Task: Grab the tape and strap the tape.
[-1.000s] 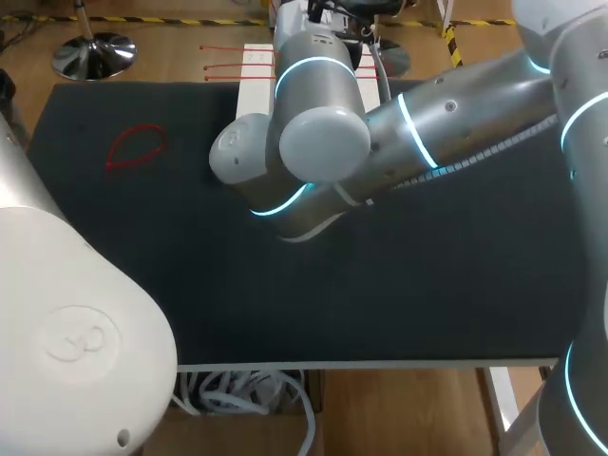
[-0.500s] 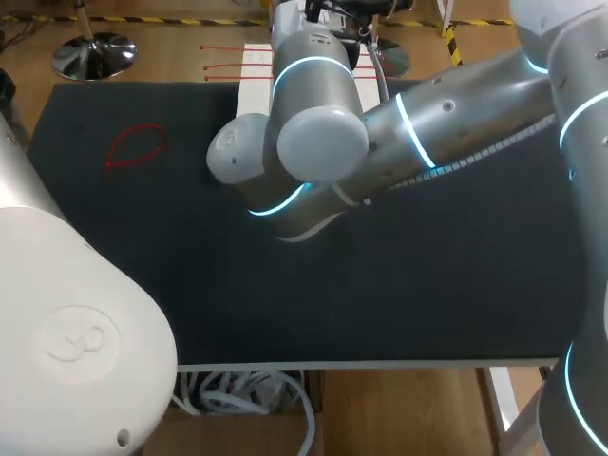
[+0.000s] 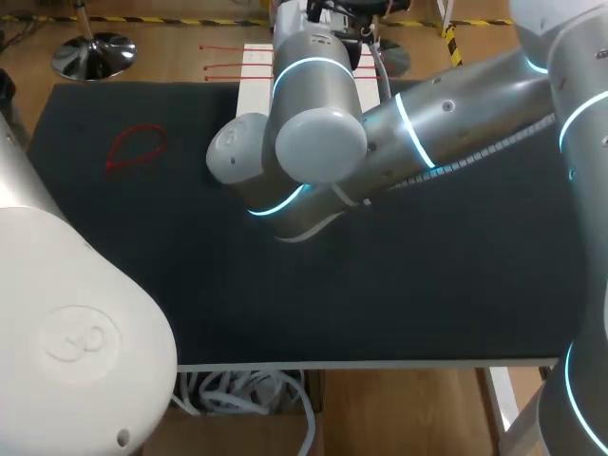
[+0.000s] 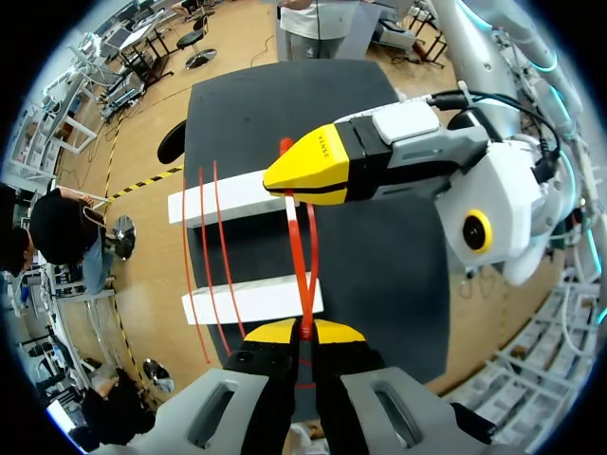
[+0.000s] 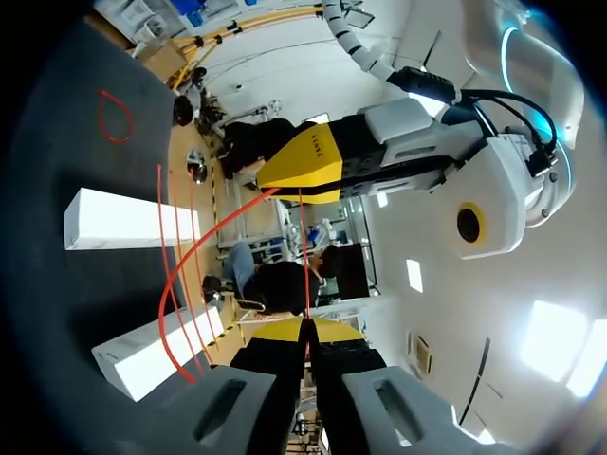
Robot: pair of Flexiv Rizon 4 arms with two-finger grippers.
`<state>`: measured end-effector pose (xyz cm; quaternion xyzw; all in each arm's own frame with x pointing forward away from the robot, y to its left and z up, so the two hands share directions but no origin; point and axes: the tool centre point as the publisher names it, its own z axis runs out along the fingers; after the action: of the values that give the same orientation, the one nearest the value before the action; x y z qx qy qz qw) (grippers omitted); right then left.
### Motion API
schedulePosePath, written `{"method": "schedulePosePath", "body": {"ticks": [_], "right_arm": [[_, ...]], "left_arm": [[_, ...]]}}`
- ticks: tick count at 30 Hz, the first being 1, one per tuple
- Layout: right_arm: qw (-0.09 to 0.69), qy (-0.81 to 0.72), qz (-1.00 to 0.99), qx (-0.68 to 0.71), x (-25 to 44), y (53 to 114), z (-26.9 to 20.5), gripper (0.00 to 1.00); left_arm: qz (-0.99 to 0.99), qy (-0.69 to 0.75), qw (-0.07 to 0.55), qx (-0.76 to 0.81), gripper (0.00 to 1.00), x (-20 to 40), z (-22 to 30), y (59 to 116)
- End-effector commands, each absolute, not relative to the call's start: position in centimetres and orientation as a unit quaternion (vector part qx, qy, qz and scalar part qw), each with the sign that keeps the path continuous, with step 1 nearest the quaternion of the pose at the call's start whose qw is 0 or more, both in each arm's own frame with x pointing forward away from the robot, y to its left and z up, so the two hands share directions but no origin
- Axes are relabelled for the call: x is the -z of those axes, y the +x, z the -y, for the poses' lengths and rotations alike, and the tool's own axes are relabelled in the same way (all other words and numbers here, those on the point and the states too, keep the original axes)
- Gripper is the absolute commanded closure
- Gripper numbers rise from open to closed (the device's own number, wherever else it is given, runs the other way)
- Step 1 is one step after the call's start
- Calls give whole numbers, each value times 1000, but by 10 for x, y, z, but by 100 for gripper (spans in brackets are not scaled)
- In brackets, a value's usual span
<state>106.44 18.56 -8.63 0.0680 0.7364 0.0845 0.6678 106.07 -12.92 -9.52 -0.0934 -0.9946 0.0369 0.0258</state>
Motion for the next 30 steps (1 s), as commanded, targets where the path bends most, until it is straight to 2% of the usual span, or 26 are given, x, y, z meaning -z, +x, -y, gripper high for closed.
{"method": "schedulePosePath", "body": {"ticks": [1, 30], "right_arm": [[664, 66, -740, -83, 83, 1063, -185, 100], [666, 60, -741, -66, 81, 1064, -178, 100]], "left_arm": [[995, -93, 27, -35, 100, 94, 130, 1061], [995, -93, 27, -35, 100, 94, 130, 1061]]}}
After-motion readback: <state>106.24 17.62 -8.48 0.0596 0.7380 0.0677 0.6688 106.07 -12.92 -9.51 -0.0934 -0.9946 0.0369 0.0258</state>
